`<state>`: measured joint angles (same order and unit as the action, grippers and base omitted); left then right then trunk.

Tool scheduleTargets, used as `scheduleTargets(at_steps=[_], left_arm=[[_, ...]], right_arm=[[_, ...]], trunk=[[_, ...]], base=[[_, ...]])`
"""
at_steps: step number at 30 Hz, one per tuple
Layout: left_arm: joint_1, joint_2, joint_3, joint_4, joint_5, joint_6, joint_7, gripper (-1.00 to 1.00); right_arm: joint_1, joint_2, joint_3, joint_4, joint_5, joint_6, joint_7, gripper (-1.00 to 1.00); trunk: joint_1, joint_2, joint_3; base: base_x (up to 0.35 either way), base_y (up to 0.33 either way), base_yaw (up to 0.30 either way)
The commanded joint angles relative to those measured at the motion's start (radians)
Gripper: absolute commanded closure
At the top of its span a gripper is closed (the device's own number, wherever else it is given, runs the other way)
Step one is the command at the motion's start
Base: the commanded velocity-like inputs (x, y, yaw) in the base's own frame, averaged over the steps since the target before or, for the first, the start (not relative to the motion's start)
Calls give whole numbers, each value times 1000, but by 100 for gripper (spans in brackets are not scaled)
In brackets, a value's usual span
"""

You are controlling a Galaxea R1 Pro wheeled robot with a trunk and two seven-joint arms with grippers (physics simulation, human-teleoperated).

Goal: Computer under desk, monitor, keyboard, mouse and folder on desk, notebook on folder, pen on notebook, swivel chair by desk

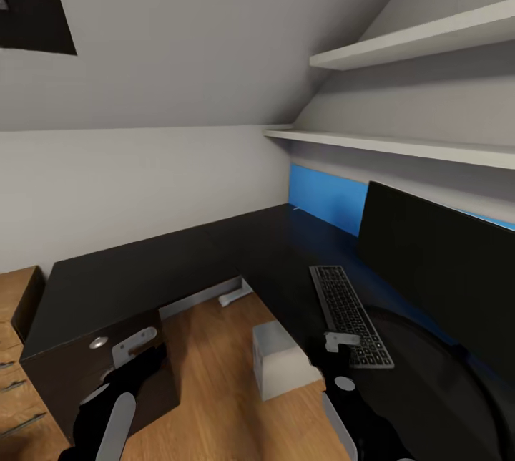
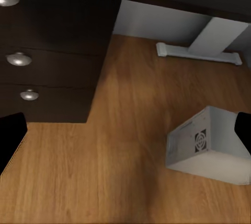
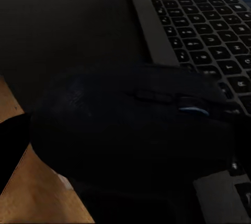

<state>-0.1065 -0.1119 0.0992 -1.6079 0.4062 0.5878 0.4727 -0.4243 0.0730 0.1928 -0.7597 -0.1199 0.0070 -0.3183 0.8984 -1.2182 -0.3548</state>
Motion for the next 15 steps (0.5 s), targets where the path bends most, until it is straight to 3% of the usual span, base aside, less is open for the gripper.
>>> scheduleTargets(at_steps=[1, 15], left_arm=[[-1, 0, 1, -1, 10, 3, 7, -100], [-1, 0, 1, -1, 10, 3, 7, -100]], right_arm=[[-1, -1, 5, -1, -10, 1, -7, 100], [-1, -1, 5, 0, -10, 1, -7, 100]], trunk=[[0, -1, -2], [0, -1, -9]], base=[[0, 0, 279], [0, 0, 279]])
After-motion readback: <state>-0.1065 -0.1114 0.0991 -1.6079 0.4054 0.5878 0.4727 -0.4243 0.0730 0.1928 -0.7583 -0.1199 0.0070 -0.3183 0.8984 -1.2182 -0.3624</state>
